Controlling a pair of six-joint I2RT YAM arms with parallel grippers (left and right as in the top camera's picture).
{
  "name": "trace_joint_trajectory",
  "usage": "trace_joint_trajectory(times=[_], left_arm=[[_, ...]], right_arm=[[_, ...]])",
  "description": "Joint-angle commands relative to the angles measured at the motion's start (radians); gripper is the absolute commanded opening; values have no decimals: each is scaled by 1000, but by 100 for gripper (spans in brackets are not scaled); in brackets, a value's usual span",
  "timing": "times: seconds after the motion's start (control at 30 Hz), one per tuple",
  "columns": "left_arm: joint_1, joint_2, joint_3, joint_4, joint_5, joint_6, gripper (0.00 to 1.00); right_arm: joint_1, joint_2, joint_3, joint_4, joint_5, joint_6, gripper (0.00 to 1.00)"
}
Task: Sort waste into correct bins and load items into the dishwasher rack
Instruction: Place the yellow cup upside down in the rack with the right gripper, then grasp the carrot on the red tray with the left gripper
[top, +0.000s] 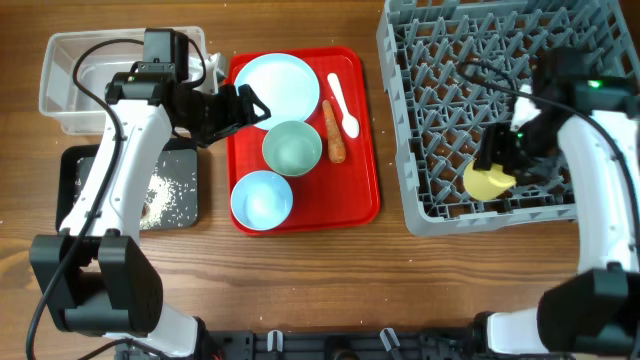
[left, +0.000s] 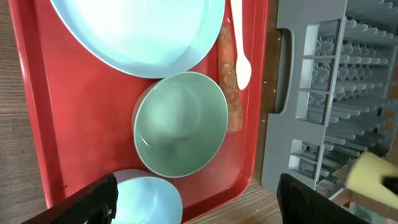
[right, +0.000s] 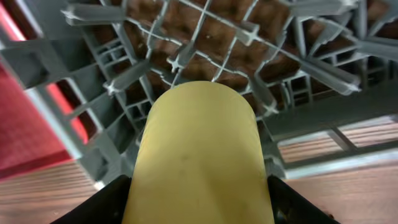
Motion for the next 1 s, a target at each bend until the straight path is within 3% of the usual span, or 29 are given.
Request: trace_joint_trajectory(times=[0.0, 0.07, 0.13, 0.2, 0.27, 0.47, 0.7, 0.87, 0.97], left_arm=[[-3, -11, 8, -4, -13, 9, 82], [-3, -11, 8, -10, -13, 9, 82], [-3, -11, 8, -12, -13, 9, 82], [-3, -11, 8, -12, -13, 10, 82], [-3, -11, 8, -12, -13, 9, 82], [-37, -11, 9, 15, -67, 35, 78], [-375, -2, 190, 65, -604, 1, 82], [-440, 170, 192, 246, -639, 6, 84], [-502, 311, 192, 315, -648, 92, 82]], right_arm=[[20, 65, -54, 47, 43, 37, 42], [20, 93, -64, 51, 55, 42, 56], [20, 101, -64, 62, 54, 42, 81], [20, 101, -64, 67, 54, 42, 92], [20, 101, -56, 70, 50, 38, 97], [20, 51, 133, 46, -39, -7, 97], [20, -9, 213, 35, -40, -11, 97], [20, -9, 213, 32, -40, -10, 98], [20, -9, 213, 27, -42, 0, 98]])
